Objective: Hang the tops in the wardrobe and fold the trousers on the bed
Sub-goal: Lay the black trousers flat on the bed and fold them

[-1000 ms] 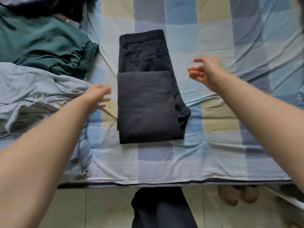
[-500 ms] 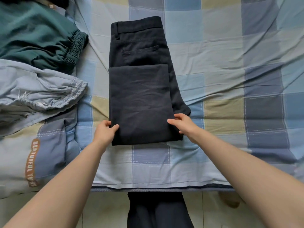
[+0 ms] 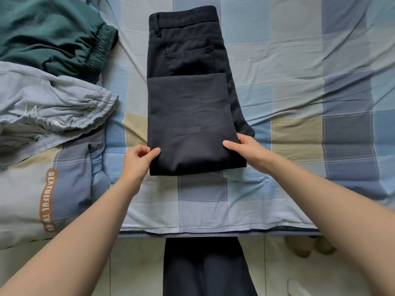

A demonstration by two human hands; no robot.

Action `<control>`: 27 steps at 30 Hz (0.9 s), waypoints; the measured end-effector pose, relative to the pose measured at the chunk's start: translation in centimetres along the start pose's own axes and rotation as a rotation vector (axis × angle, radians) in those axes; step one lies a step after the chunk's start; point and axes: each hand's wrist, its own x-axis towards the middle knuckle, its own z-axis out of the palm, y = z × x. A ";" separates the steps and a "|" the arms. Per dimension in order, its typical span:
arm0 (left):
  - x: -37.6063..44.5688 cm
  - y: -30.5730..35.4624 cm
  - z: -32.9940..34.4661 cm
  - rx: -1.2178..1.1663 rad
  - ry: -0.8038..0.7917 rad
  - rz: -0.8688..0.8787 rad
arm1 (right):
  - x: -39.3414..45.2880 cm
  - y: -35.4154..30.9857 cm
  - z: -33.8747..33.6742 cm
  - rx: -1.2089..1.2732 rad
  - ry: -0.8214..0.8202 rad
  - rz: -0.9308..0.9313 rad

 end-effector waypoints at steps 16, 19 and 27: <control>0.0 2.6 2.9 0.779 0.139 0.374 | -0.4 4.5 -3.6 -0.124 0.536 0.223; 2.4 7.0 6.4 0.858 0.024 0.580 | 1.5 2.5 -5.7 -0.153 0.589 0.176; 7.7 11.7 14.5 1.272 -0.266 0.644 | 4.2 -0.3 -7.2 -0.257 0.384 0.145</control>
